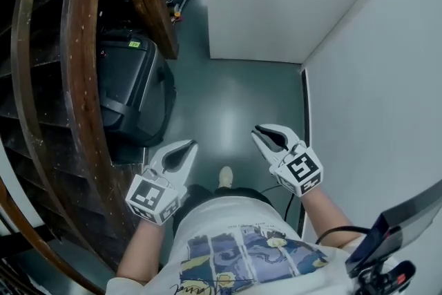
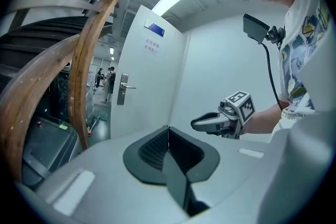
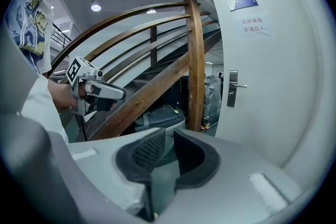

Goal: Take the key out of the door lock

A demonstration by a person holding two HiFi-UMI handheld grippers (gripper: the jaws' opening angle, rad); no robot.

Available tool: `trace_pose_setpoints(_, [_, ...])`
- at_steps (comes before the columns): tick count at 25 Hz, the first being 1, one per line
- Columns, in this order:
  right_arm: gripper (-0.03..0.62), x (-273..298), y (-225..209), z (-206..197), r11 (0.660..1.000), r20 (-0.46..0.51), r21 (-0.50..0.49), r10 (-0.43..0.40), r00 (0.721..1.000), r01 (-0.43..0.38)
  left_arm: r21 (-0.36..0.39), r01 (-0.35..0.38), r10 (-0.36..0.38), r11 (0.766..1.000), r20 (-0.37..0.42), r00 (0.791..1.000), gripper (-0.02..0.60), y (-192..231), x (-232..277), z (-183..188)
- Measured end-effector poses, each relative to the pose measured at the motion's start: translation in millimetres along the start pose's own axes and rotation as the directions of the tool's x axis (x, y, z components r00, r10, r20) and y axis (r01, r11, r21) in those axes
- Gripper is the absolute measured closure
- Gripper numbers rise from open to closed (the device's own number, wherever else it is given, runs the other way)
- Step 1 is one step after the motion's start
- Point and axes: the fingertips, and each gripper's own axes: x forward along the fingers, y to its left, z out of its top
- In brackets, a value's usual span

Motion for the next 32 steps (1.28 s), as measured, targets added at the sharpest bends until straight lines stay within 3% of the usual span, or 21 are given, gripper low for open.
trace_pose_setpoints(4, [0.556, 20, -35, 5, 1.0, -0.001, 0.007, -0.027, 1.0, 0.027, -0.008, 0.013, -0.013, 1.0, 0.006, 1.0, 0.569, 22, 32, 14])
trace_pose_setpoints(8, [0.556, 49, -62, 8, 0.996, -0.038, -0.073, -0.06, 0.998, 0.057, -0.011, 0.038, -0.039, 0.999, -0.012, 0.999, 0.555, 57, 68, 21])
trace_pose_setpoints(12, [0.556, 80, -99, 11, 0.995, -0.075, -0.031, -0.101, 0.992, 0.099, -0.005, 0.094, -0.094, 0.996, 0.001, 0.996, 0.541, 93, 107, 39])
trace_pose_setpoints(18, [0.554, 135, -141, 52, 0.981, -0.114, -0.12, -0.17, 0.979, 0.156, 0.027, 0.156, -0.156, 0.987, 0.015, 0.988, 0.523, 159, 154, 84])
trace_pose_setpoints(23, [0.545, 184, -175, 75, 0.98, -0.097, -0.038, -0.197, 0.976, 0.194, 0.025, 0.19, -0.189, 0.982, -0.011, 0.982, 0.509, 211, 183, 92])
trace_pose_setpoints(27, [0.542, 220, -199, 83, 0.979, -0.091, 0.057, -0.191, 0.977, 0.196, -0.022, 0.186, -0.186, 0.982, -0.002, 0.983, 0.499, 246, 203, 97])
trace_pose_setpoints(32, [0.542, 255, -240, 91, 0.958, -0.058, 0.206, -0.19, 0.98, 0.198, -0.005, 0.168, -0.168, 0.986, 0.012, 0.986, 0.48, 282, 228, 115])
